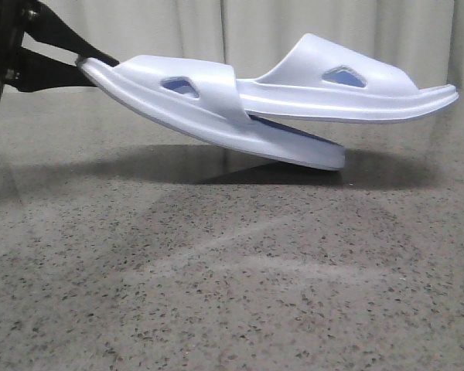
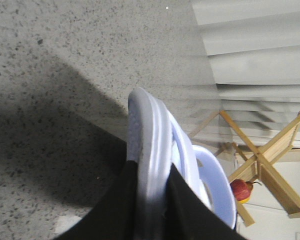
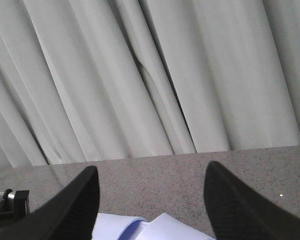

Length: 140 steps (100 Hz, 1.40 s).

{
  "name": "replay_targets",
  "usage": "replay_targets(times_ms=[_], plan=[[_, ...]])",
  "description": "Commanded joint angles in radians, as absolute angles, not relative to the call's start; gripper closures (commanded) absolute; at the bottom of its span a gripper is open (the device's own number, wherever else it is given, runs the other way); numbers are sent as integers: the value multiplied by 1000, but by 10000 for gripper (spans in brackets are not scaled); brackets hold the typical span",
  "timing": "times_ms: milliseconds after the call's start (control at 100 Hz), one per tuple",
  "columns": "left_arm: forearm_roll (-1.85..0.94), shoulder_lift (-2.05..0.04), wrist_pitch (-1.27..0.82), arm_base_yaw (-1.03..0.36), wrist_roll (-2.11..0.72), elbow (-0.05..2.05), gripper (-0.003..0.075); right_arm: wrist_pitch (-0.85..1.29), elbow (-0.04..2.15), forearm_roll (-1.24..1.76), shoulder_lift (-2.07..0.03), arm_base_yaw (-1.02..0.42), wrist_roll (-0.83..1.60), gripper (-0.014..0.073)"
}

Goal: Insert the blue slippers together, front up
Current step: 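Lower the stacked slippers onto the table and open the left gripper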

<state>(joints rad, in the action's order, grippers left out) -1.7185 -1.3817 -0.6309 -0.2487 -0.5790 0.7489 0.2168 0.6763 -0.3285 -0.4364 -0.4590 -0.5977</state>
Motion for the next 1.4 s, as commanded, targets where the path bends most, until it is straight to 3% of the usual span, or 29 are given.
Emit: replay_targets(times_ms=[0, 260, 620, 1390], plan=[[-1728, -1356, -657, -257, -580, 775, 694, 150, 712, -346, -445, -453, -587, 197], [-1696, -1356, -642, -257, -580, 775, 672, 150, 712, -346, -445, -453, -587, 197], [-1674, -1356, -637, -257, -580, 775, 427, 150, 712, -346, -445, -453, -587, 197], [-1306, -1321, -255, -257, -580, 775, 421, 154, 712, -373, -445, -453, -587, 197]])
